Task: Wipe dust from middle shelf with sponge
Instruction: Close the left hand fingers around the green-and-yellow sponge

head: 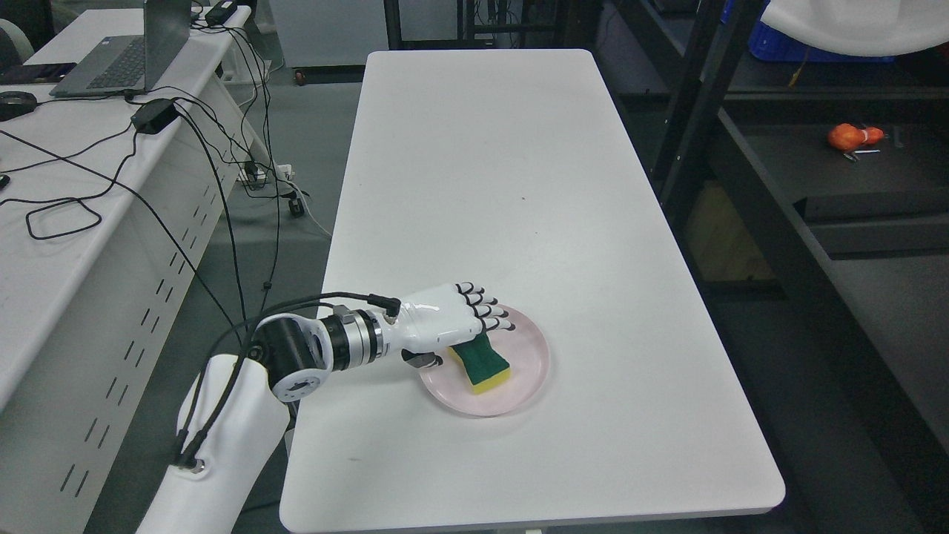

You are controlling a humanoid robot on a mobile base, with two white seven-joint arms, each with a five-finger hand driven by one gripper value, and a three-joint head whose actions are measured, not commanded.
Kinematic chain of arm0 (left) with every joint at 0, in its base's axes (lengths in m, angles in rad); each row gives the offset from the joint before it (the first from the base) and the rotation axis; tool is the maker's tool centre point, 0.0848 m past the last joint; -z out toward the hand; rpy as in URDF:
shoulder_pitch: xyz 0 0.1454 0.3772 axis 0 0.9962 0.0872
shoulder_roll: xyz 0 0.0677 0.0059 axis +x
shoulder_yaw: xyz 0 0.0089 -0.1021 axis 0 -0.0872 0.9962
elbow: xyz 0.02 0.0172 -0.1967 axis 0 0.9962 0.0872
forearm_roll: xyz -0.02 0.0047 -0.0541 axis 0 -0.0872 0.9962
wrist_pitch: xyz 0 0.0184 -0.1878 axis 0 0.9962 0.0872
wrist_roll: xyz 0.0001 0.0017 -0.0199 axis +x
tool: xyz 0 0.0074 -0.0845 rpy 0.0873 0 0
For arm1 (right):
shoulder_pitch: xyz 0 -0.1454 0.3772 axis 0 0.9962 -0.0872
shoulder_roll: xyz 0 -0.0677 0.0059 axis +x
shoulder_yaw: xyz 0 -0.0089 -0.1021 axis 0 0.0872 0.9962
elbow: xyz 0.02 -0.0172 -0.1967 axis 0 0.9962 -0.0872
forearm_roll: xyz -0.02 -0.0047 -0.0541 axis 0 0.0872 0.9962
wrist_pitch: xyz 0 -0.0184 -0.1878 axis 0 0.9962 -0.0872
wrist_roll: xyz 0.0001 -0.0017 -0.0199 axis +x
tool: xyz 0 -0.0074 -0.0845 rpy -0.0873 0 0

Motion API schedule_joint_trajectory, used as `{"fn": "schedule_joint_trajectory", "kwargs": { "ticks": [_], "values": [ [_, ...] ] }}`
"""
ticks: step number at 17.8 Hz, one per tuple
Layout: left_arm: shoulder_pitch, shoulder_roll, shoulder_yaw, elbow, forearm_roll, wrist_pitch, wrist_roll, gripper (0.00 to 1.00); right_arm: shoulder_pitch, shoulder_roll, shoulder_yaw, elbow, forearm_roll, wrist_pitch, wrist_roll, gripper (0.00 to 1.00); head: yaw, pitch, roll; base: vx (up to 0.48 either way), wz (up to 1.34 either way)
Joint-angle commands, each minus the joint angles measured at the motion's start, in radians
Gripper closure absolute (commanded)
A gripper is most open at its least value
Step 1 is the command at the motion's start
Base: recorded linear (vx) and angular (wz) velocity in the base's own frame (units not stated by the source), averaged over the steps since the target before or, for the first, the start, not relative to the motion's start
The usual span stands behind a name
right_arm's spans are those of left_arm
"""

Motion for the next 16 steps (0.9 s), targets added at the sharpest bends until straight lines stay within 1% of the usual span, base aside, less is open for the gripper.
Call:
{"fn": "schedule_joint_trajectory", "kwargs": {
  "ticks": [1,6,10,13,15,16],
  "values": [
    [0.007,-0.029,-0.011,0.056,-0.008,-0.001,-0.004,0.17,0.000,-0.017,0.000,-0.017,0.000,0.074,0.000,0.00,0.0000,0.000,0.000,0.000,0.00],
    [0.009,-0.029,-0.030,0.062,-0.008,-0.001,-0.009,0.22,0.000,-0.017,0.000,-0.017,0.000,0.072,0.000,0.00,0.0000,0.000,0.000,0.000,0.00],
    [0.010,-0.029,-0.030,0.080,-0.008,-0.001,-0.010,0.30,0.000,-0.017,0.000,-0.017,0.000,0.072,0.000,0.00,0.0000,0.000,0.000,0.000,0.00],
    [0.012,-0.029,-0.021,0.086,-0.008,-0.001,-0.043,0.34,0.000,-0.017,0.000,-0.017,0.000,0.072,0.000,0.00,0.0000,0.000,0.000,0.000,0.00],
    [0.012,-0.029,-0.017,0.086,-0.006,-0.001,-0.044,0.38,0.000,-0.017,0.000,-0.017,0.000,0.072,0.000,0.00,0.0000,0.000,0.000,0.000,0.00],
    [0.012,-0.028,-0.014,0.086,0.001,-0.001,-0.046,0.43,0.000,-0.017,0.000,-0.017,0.000,0.072,0.000,0.00,0.0000,0.000,0.000,0.000,0.00]
  ]
}}
